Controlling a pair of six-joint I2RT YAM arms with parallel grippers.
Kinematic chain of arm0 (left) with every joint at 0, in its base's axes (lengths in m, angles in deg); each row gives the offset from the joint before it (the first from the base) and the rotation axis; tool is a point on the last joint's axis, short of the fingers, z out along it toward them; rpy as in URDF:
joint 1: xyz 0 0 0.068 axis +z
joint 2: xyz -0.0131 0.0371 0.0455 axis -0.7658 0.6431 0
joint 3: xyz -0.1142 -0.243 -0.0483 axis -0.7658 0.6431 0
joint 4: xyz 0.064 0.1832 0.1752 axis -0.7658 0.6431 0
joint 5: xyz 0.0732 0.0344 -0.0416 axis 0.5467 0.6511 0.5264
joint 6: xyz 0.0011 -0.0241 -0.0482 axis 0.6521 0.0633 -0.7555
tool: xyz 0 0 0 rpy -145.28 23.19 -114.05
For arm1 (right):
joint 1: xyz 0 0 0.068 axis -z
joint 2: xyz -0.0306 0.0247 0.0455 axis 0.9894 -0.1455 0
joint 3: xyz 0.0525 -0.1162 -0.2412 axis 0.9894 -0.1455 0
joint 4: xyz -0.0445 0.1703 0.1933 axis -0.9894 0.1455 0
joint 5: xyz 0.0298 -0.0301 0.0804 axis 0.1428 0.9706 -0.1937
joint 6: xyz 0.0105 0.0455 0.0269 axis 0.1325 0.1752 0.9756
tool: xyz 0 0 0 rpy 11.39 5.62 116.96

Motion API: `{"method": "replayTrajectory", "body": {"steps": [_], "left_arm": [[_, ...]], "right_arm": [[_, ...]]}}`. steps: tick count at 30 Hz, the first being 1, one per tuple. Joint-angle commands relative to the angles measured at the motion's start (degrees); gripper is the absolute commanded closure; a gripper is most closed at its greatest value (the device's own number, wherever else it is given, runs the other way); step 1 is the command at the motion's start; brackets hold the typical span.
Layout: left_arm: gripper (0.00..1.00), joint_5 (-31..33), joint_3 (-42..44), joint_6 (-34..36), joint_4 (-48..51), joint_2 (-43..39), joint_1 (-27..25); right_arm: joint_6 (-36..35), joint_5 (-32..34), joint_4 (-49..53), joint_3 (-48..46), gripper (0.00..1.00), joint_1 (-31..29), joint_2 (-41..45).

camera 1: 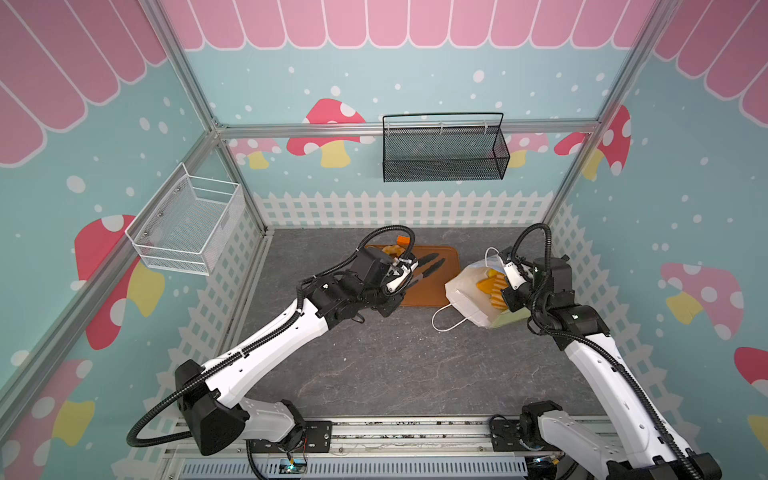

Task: Take the fake bread out of the paper bag
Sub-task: 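Reach the tongs into the bag opening toward a striped yellow bread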

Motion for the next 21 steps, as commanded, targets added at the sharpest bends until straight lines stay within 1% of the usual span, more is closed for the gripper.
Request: {"method": "replayTrajectory", "body": {"steps": [1, 4, 7, 11, 14, 18, 21], "left_arm": [[0.64, 0.24, 3.4, -1.34, -5.42, -2.53, -3.86], [0.64, 1.01, 7.08, -0.48, -9.9, -3.88, -7.99], [0.64, 1.82, 9.08, 0.43, -12.99, -3.68, -10.97], [0.64, 4.79, 9.55, 1.94, -15.31, -1.12, -14.96], [0.64, 7.98, 8.94, 2.74, -17.44, 1.55, -17.5], [0.64, 8.57, 5.92, 0.87, -17.59, 6.52, -17.93], [0.62, 9.64, 4.65, -0.99, -18.25, 9.75, -17.85]], "right_arm": [[-3.36, -1.77, -2.57, -0.88, 1.0, 0.04, 1.25], [-5.36, -2.92, -2.58, -1.54, 1.0, -0.05, 1.47], [-7.43, -3.63, -2.44, -1.55, 1.0, -0.05, 1.94], [-12.06, -5.6, -0.61, -1.62, 1.0, -0.04, 2.35], [-13.4, -5.57, 0.79, -1.43, 1.0, -0.09, 2.43], [-17.38, -9.46, 1.03, -2.89, 1.0, -0.02, 4.75], [-17.59, -9.75, 1.39, -3.04, 1.0, 0.01, 5.47]]}}
